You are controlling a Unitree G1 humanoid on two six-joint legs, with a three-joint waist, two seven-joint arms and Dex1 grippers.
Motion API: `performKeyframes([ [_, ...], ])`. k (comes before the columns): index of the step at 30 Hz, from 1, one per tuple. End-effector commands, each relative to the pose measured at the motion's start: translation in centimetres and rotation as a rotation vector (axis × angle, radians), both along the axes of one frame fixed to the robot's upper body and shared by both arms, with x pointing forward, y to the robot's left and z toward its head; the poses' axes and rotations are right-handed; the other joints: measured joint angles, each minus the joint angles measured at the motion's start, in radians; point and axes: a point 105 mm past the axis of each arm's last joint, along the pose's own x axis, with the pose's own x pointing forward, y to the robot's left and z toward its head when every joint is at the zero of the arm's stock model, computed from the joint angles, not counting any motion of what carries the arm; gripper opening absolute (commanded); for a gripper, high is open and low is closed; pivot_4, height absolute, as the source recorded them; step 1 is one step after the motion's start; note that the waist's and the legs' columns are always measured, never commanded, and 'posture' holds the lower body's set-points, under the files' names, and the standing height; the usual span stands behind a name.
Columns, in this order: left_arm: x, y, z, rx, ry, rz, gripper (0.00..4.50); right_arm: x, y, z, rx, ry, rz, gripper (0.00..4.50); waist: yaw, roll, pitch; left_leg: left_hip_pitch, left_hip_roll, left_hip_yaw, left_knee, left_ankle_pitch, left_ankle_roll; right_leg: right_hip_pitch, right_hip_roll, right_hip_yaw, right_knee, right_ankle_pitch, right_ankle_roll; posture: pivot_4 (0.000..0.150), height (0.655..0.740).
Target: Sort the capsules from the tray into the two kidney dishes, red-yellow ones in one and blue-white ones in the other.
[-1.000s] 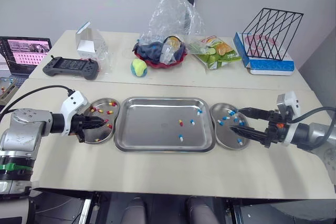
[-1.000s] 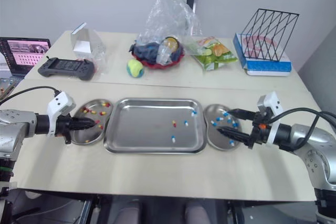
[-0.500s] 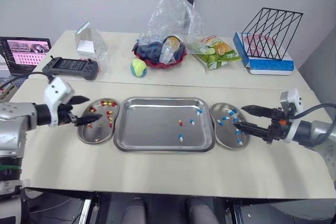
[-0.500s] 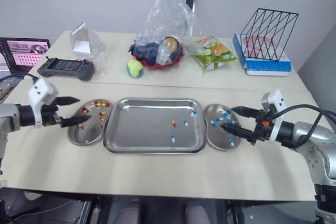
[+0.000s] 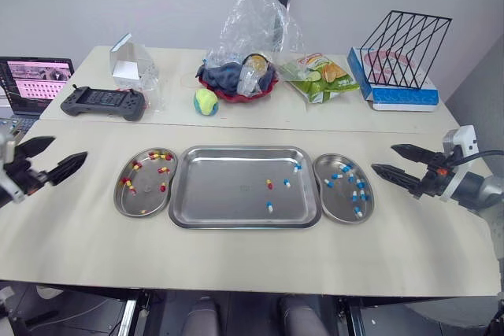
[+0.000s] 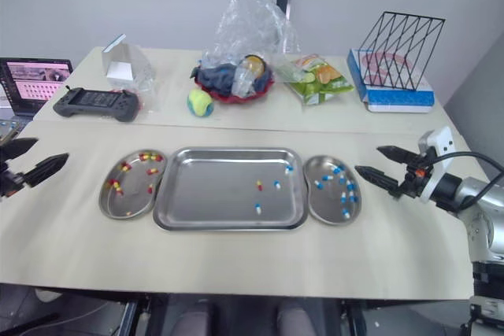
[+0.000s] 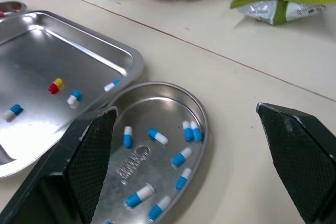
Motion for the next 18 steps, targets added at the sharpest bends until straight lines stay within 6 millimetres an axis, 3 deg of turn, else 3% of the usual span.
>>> performKeyframes([
  [1,-0.9,0.6,0.4,0.003,-0.058,0.019,4.47,-0.1,-1.0,1.4,-0.010,-0.073,-0.032,4.50,0.004,0.000,0.000,0.000,0.000,0.000,0.000,0.000,0.000,0.000,0.000,0.000,0.000,0.000,0.000,0.150,0.7174],
  [9,-1.3,0.4,-0.9,-0.040,-0.053,0.028,4.47,-0.3,-1.5,0.9,-0.005,-0.074,-0.059,4.50,0.004,0.000,0.000,0.000,0.000,0.000,0.000,0.000,0.000,0.001,0.000,-0.001,0.000,0.000,0.000,0.150,0.7174],
  [18,-1.2,0.4,-0.5,-0.044,-0.076,0.030,4.47,0.0,-1.5,0.8,-0.005,-0.073,-0.064,4.50,0.000,0.000,0.000,0.000,0.000,0.000,0.000,0.000,0.000,0.001,0.000,-0.001,0.000,0.000,0.000,0.150,0.7174],
])
